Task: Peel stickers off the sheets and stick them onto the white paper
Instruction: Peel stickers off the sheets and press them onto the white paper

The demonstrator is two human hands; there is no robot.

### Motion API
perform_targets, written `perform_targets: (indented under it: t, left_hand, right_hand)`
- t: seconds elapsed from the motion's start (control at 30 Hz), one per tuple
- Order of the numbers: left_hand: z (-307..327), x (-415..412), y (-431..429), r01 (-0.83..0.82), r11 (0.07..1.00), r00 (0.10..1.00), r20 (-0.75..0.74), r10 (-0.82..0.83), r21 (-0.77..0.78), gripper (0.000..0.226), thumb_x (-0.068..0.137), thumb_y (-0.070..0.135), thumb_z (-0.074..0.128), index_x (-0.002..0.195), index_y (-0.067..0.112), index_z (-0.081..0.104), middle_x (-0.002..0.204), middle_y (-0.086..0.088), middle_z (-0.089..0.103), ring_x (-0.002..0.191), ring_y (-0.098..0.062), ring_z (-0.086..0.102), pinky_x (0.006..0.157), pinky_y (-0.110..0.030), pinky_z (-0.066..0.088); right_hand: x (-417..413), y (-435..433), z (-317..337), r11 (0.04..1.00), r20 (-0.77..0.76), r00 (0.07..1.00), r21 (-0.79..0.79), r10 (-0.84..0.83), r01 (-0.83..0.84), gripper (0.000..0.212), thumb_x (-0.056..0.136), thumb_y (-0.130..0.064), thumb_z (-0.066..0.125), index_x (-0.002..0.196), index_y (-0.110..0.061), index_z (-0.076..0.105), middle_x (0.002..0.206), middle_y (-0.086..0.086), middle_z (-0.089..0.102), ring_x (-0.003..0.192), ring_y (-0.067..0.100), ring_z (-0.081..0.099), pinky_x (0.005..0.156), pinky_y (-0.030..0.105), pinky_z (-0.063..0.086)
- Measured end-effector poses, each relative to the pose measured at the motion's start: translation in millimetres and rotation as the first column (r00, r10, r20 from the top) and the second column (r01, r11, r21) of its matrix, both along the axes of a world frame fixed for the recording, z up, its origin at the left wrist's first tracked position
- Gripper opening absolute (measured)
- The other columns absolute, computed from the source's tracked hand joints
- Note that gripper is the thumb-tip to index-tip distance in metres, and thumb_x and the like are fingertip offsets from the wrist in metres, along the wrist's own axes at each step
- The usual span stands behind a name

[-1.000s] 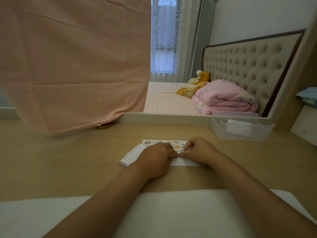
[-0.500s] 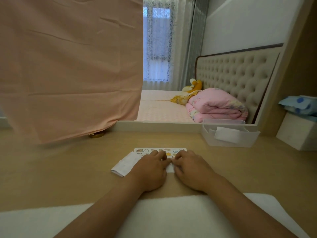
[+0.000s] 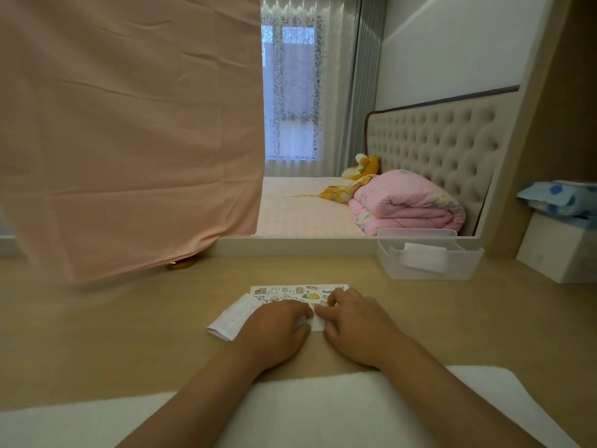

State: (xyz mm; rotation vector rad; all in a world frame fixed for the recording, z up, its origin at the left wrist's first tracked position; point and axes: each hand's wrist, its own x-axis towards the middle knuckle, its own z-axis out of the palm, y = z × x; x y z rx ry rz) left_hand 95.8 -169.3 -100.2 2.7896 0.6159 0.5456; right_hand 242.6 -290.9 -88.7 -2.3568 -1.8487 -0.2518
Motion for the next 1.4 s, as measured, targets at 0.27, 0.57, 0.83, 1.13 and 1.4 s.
perform_targets:
  t: [0.27,0.57,0.83,1.13,1.4]
  left_hand:
    - [1.4,3.2,4.3,-0.014,0.995,1.0,-0.007,0.013,-0.094,0.029,0.097,0.031,0.055,0.125,0.025,0.057,0.13,0.009,0.057,0.123,-0.012,0.05,0.102,-0.025,0.039]
    - [1.5,-20.9,28.9,-0.057,0.998,0.899,-0.435,0.056,0.01,0.062,0.107,0.048,0.018,0.161,0.021,0.0,0.168,0.006,-0.007,0.154,-0.008,-0.005,0.126,-0.035,0.001]
    - [7.0,5.4,40.1,-0.072,0.993,0.972,-0.216,0.091,0.096,0.052,0.107,0.034,0.034,0.156,0.016,0.03,0.165,-0.002,0.024,0.153,-0.02,0.018,0.122,-0.033,0.015]
    - [-8.6,12.1,46.5,-0.057,0.998,0.923,-0.38,0.065,0.031,0.057,0.108,0.035,0.016,0.161,0.016,0.0,0.169,0.0,-0.005,0.155,-0.013,-0.005,0.125,-0.038,-0.002]
    - [-8.4,13.9,46.2,-0.069,0.997,0.924,-0.376,0.072,0.021,0.061,0.108,0.041,0.017,0.161,0.017,-0.001,0.168,0.002,-0.008,0.154,-0.012,-0.008,0.126,-0.037,-0.002]
  right_hand:
    - [-1.4,-3.2,8.0,1.0,0.008,1.0,-0.015,0.009,-0.009,0.042,0.099,-0.031,0.04,0.137,-0.035,0.057,0.127,-0.003,0.055,0.121,0.021,0.048,0.089,0.033,0.042]
    - [-3.0,-1.5,6.9,0.998,0.037,0.999,-0.052,-0.026,0.028,0.039,0.099,-0.037,0.039,0.129,-0.034,0.064,0.126,-0.004,0.056,0.12,0.022,0.049,0.086,0.034,0.044]
    - [-18.5,21.2,14.4,0.991,0.123,0.986,-0.062,-0.113,0.121,0.031,0.094,-0.032,0.045,0.119,-0.02,0.058,0.122,0.004,0.053,0.114,0.026,0.049,0.095,0.038,0.035]
    - [-13.2,59.6,-5.2,0.961,-0.24,0.971,-0.271,-0.014,-0.054,0.058,0.109,-0.038,0.013,0.161,-0.017,-0.002,0.169,0.0,-0.01,0.154,0.011,-0.011,0.126,0.035,-0.004]
    - [18.4,48.5,-7.5,0.941,-0.202,0.946,-0.279,-0.254,0.193,0.065,0.107,-0.05,0.014,0.161,-0.02,-0.004,0.168,-0.001,-0.012,0.155,0.013,-0.01,0.125,0.038,-0.002]
